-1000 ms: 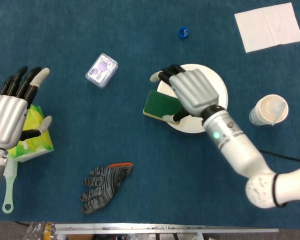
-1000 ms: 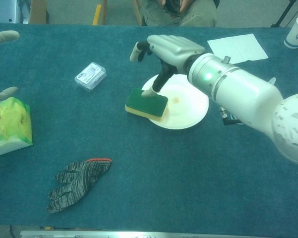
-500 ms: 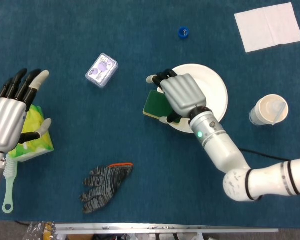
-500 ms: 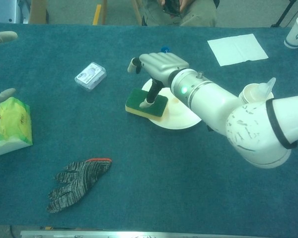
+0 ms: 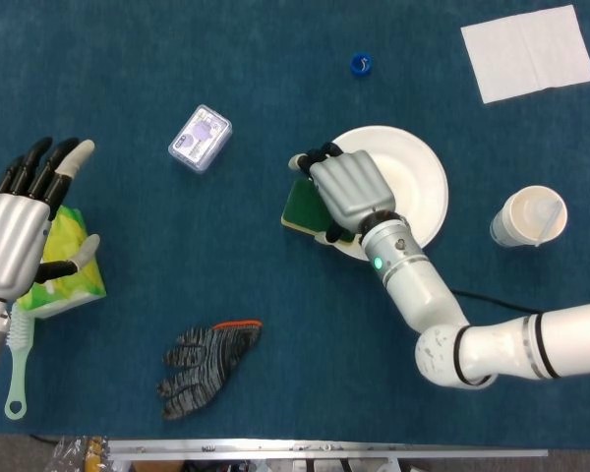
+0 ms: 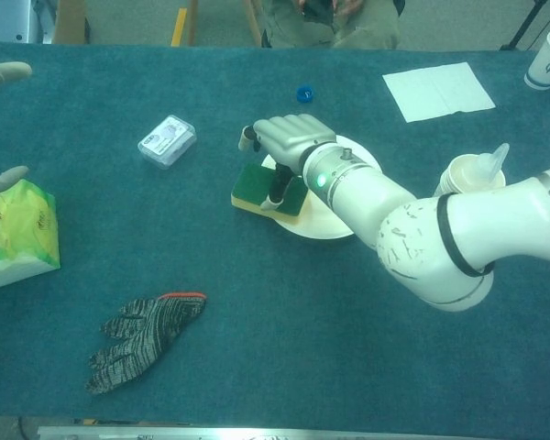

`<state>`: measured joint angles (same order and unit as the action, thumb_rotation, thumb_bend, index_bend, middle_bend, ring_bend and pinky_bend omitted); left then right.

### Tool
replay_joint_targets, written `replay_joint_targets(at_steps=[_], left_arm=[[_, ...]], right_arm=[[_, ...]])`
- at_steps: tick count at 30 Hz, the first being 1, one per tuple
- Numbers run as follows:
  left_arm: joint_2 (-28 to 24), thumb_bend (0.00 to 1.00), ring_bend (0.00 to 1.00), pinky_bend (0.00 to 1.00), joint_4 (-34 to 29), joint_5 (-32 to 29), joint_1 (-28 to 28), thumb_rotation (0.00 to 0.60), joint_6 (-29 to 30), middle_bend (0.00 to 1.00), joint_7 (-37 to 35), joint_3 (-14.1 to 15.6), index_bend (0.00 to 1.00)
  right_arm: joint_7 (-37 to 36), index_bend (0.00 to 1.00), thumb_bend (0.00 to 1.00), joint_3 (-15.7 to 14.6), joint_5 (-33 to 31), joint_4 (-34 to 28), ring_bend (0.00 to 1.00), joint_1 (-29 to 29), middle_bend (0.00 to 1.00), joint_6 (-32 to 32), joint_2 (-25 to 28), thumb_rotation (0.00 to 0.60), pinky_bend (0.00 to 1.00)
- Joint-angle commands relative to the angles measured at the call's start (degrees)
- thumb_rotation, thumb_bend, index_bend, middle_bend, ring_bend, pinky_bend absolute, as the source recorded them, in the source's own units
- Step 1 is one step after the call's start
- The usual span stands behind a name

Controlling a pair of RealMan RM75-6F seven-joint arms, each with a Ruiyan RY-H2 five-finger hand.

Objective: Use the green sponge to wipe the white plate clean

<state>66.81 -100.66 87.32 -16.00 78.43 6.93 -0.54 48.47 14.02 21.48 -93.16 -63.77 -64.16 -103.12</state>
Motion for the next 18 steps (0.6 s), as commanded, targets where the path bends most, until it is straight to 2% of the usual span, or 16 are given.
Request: replay_joint_targets(at_steps=[1, 18], left_arm=[[0.1, 0.28, 0.00, 0.11, 0.2, 0.1, 0.0, 0.532, -0.2, 0.06, -0.2, 0.0, 0.04], [0.4, 0.28, 0.00, 0.11, 1.6, 0.2, 0.2, 0.536, -0.6, 0.06, -1.8, -0.5, 0.04]], right_arm=[[0.5, 0.22, 0.00, 0.1, -1.0, 0.5, 0.16, -0.2, 0.24, 0.1, -0.3, 0.569, 0.47], [4.1, 0.23, 0.00, 1.2, -6.6, 2.2, 0.15, -2.1, 0.24, 0.9, -1.5, 0.575, 0.48]])
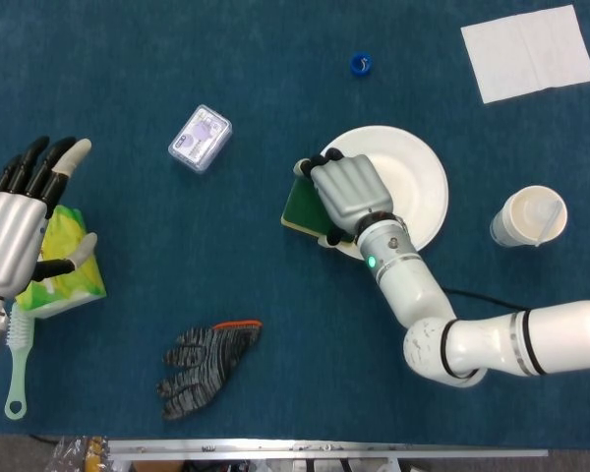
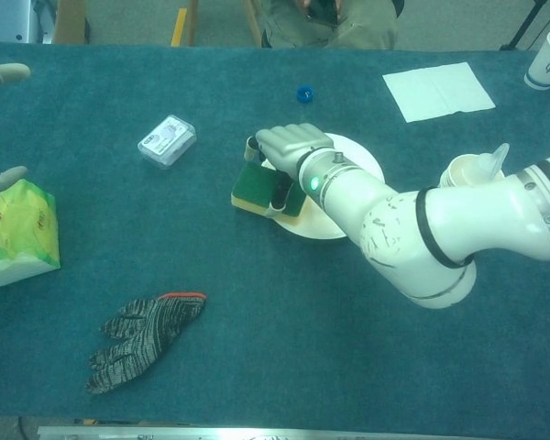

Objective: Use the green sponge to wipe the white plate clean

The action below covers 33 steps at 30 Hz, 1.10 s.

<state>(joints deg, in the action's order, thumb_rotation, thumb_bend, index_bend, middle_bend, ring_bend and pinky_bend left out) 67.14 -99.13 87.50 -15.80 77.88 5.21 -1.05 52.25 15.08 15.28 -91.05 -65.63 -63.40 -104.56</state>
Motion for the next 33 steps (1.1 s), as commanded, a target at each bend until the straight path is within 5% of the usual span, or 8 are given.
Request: replay_joint_targets(at_steps=[1, 11, 21, 33], left_arm=[[0.1, 0.28, 0.00, 0.11, 0.1, 0.0, 0.0, 0.535, 0.0, 0.06, -0.1, -0.1, 0.04], [0.1, 0.28, 0.00, 0.11, 0.2, 0.3, 0.2, 0.537, 0.1, 0.06, -0.4, -0.2, 0.04], [-0.2, 0.28, 0.00, 0.11, 0.1, 0.1, 0.4, 0.536, -0.1, 0.06, -0.6, -0.4, 0.04], [-0.1, 0.28, 0.00, 0.11, -0.3, -0.1, 0.4, 0.535, -0.5, 0.06, -0.5, -0.4, 0.04]], right_arm=[[0.4, 0.24, 0.00, 0.2, -0.8, 0.1, 0.15, -0.3, 0.25, 0.2, -0.1, 0.576, 0.48], [0.3, 0.40, 0.11, 0.1, -0.7, -0.2, 0.20, -0.1, 0.31, 0.5, 0.9, 0.600, 0.52], [-0.8, 0.42, 0.11, -0.2, 1.1, -3.6, 0.22, 0.7, 0.33, 1.6, 5.4, 0.600, 0.53], [-2.4, 0.42, 0.11, -5.0, 5.0, -6.0, 0.22, 3.2, 0.33, 2.1, 10.3, 0.600, 0.53]])
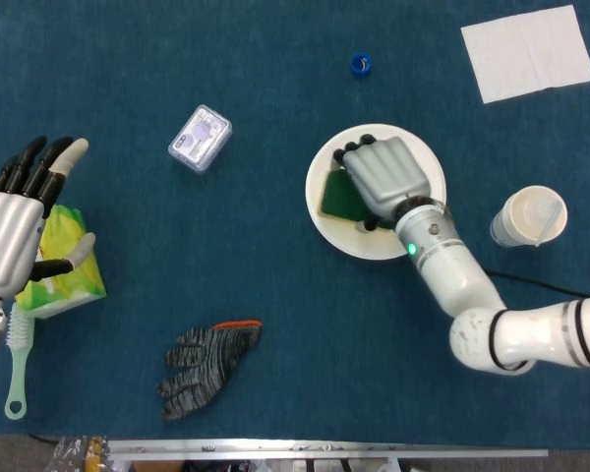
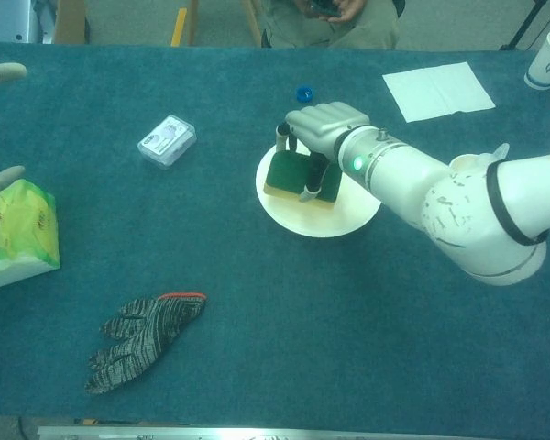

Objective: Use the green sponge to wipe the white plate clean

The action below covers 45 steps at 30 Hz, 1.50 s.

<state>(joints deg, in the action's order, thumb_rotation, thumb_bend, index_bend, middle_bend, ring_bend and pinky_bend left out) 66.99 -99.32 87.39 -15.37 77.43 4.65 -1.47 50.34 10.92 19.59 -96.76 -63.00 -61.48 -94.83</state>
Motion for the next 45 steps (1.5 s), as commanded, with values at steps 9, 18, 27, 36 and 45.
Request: replay_joint_targets(at_steps=[9, 18, 27, 36, 45], left_arm=[[-0.1, 0.28, 0.00, 0.11, -0.4, -0.1, 0.2, 0.539, -0.1, 0.06, 0.4, 0.1, 0.04], [0.2, 0.28, 0.00, 0.11, -0.5, -0.1, -0.1, 0.534, -0.6, 0.06, 0.5, -0.1, 0.04], [0.0, 0.28, 0.00, 0.11, -0.3, -0.5, 0.0, 0.535, -0.7, 0.06, 0.4, -0.1, 0.04], [-0.1, 0.28, 0.00, 0.11, -0.3, -1.1, 0.0, 0.536, -1.2, 0.06, 0.5, -0.3, 0.04], [-0.4, 0.28, 0.00, 0.11, -0.4, -1.4, 0.1, 0.535, -1.2, 0.06, 0.6, -0.3, 0.04]], right_arm=[[-3.1, 0.42, 0.11, -4.1, 4.5, -0.3, 0.22, 3.2, 0.33, 0.3, 2.3, 0.600, 0.53], [-6.6, 0.42, 0.11, -5.6, 8.9, 4.0, 0.22, 5.3, 0.33, 1.5, -0.3, 0.600, 0.53], [-10.3, 0.42, 0.11, -5.1, 13.9, 8.3, 0.22, 6.9, 0.33, 2.7, -3.7, 0.600, 0.53], [-12.0, 0.42, 0.11, -2.5, 15.7, 10.9, 0.22, 6.8, 0.33, 3.6, -6.1, 0.600, 0.53], [-12.9, 0.42, 0.11, -0.4, 16.3, 10.9, 0.22, 6.7, 0.33, 4.1, -6.1, 0.600, 0.53]])
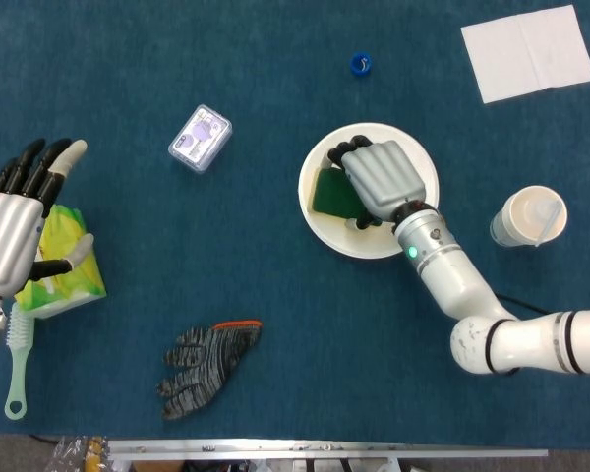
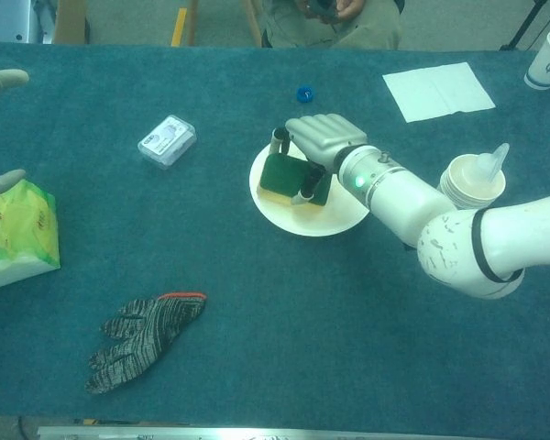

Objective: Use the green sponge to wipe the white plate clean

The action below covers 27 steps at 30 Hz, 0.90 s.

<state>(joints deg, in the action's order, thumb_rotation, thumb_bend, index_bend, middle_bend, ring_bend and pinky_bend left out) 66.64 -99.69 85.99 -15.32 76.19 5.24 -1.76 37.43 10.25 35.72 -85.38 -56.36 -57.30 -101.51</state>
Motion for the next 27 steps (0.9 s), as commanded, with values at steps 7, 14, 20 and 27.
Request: replay_joint_targets(at_steps=[7, 14, 20, 27], left_arm=[[-0.1, 0.28, 0.00, 0.11, -0.4, 0.4, 0.1, 0.536, 0.1, 0.06, 0.2, 0.2, 0.04], [0.1, 0.28, 0.00, 0.11, -0.5, 0.6, 0.0, 0.535, 0.0, 0.06, 0.3, 0.2, 0.04], [-0.1, 0.28, 0.00, 0.11, -0.5, 0.5, 0.1, 0.535, 0.1, 0.06, 0.2, 0.1, 0.04], [-0.4, 0.28, 0.00, 0.11, -0.3, 0.3, 0.3, 0.537, 0.4, 0.06, -0.1, 0.1, 0.04]], right_arm=[[-0.5, 0.42, 0.11, 0.6, 0.6, -2.2, 0.22, 1.1, 0.33, -0.5, 3.3, 0.600, 0.53], [-0.7, 0.42, 0.11, -1.0, 0.8, -0.7, 0.22, 2.0, 0.33, 0.4, 2.8, 0.600, 0.53], [-1.5, 0.42, 0.11, -1.0, 1.9, 2.0, 0.22, 1.8, 0.33, 1.5, 0.3, 0.600, 0.53], [-2.8, 0.42, 0.11, 0.6, 3.2, 4.1, 0.22, 1.0, 0.33, 2.5, -2.6, 0.600, 0.53]])
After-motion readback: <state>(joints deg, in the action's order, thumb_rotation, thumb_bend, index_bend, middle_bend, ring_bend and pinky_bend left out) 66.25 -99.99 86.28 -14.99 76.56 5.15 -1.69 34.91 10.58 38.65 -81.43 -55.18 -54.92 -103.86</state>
